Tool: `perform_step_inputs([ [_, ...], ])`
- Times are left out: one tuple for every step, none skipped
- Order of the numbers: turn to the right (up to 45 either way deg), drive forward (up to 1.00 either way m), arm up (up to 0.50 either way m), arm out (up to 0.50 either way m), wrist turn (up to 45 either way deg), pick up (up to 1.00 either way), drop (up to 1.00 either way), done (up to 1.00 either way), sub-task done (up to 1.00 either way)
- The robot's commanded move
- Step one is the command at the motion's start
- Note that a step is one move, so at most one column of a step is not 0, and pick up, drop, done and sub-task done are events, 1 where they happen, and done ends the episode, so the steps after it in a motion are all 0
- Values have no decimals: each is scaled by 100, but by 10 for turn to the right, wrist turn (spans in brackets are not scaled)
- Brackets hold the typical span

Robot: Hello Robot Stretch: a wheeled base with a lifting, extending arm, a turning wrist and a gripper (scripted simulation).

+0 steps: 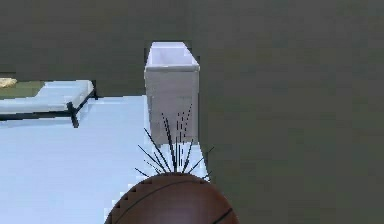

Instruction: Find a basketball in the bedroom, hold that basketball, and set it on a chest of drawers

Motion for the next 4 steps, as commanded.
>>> perform_step_inputs([
  [-360,0,0,0,0,0,0,0,0],
  [0,85,0,0,0,0,0,0,0],
  [0,35,0,0,0,0,0,0,0],
  [450,0,0,0,0,0,0,0,0],
])
